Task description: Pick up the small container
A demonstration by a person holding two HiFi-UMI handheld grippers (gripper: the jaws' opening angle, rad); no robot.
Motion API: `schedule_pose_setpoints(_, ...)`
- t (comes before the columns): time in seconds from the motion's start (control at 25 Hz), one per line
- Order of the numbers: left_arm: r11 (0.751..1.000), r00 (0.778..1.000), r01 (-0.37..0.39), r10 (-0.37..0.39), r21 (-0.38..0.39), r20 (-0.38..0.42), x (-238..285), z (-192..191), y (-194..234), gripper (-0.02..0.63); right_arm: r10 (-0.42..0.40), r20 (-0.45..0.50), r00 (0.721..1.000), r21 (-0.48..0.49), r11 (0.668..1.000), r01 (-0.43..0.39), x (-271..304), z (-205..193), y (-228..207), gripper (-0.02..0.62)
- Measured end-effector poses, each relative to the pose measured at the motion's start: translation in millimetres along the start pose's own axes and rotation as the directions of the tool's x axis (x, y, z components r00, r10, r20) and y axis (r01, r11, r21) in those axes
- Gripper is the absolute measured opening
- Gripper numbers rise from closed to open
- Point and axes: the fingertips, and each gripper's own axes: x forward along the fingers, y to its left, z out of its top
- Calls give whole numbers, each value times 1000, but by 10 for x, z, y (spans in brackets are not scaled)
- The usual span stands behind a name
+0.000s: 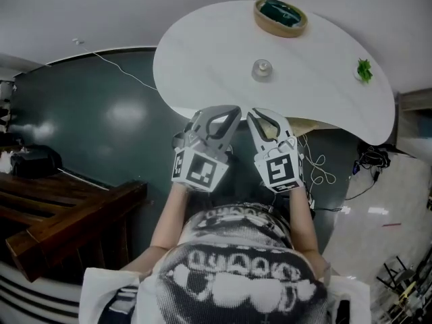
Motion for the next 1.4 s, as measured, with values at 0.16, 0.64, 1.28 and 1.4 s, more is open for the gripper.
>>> schedule_pose_setpoints(0.16,999,999,33,-33,9,16,2,-65,101,5,-50,-25,998,3,999,50,94,-4,-49,43)
schedule_pose_setpoints(0.64,989,990,128,-132,72,54,40,-172,195,5,-179,-150,972,-3,984,180,248,-326,-300,57)
schedule_pose_setpoints(1.28,986,987,149,-153,74,53,154,-157,189,5,-156,-253,955,-7,987,159,660,-848,-790,158)
schedule_pose_setpoints(1.4,988,989,140,-143,70,39,209,-161,215,5,-121,-274,954,-10,992,123,788,-959,-881,172)
